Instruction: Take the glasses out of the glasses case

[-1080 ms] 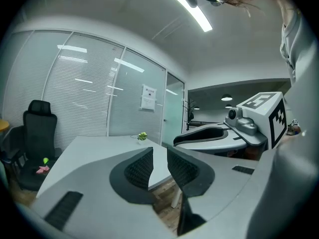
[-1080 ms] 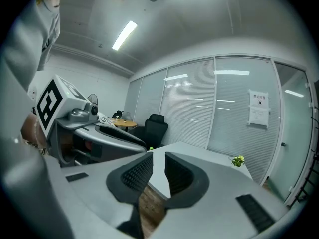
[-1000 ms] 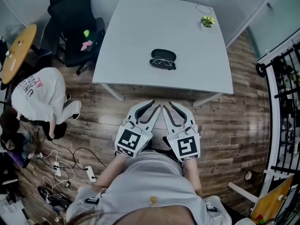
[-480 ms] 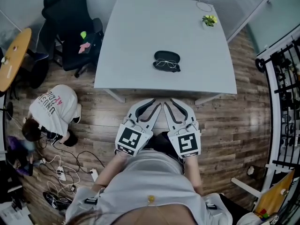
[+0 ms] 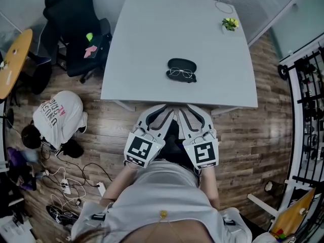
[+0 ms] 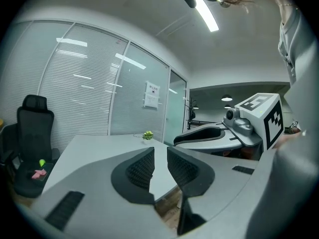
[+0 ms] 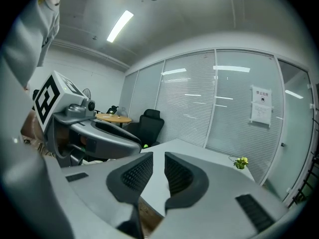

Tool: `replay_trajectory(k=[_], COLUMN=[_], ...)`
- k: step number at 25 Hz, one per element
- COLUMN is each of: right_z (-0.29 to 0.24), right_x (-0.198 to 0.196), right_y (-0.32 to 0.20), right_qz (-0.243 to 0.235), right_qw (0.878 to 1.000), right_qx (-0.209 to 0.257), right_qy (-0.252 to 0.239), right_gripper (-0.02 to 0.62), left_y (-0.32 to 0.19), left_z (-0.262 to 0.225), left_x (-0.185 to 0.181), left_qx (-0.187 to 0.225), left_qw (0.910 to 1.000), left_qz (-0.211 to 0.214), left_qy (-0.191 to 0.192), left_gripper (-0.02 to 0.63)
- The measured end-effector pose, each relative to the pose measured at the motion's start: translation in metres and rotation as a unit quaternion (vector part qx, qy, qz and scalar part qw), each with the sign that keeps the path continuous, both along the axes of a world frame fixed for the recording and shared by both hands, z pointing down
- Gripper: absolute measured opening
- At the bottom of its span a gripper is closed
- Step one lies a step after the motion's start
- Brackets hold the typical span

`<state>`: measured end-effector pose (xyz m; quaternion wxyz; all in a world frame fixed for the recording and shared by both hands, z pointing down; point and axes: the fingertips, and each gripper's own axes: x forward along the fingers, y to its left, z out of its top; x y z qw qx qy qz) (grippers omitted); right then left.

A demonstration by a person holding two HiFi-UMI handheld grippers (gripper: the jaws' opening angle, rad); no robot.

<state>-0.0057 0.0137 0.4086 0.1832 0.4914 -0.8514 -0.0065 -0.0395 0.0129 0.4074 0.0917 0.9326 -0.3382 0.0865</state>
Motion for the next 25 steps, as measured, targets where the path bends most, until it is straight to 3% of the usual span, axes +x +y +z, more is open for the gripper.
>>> replay_trajectory(k=[13, 25], right_z=[-0.004, 0.008], right_x=[0.024, 0.048], right_y=[-0.111, -0.165], right_qz=[-0.043, -0.073], right_qw=[0.999, 0.997], right_qx=[0.004, -0.009], right_qy=[0.001, 0.021], right_gripper=[0.067, 0.067], left_y=[-0.107, -0.163], left_z=[-0.006, 0.000], left_x=[0.036, 0.060], left_qx=[0.004, -0.004], left_qw=[0.9998, 0.9989], left_qz=[-0.019, -0.042], left_qy=[-0.011, -0.023], left_gripper=[0.089, 0.089])
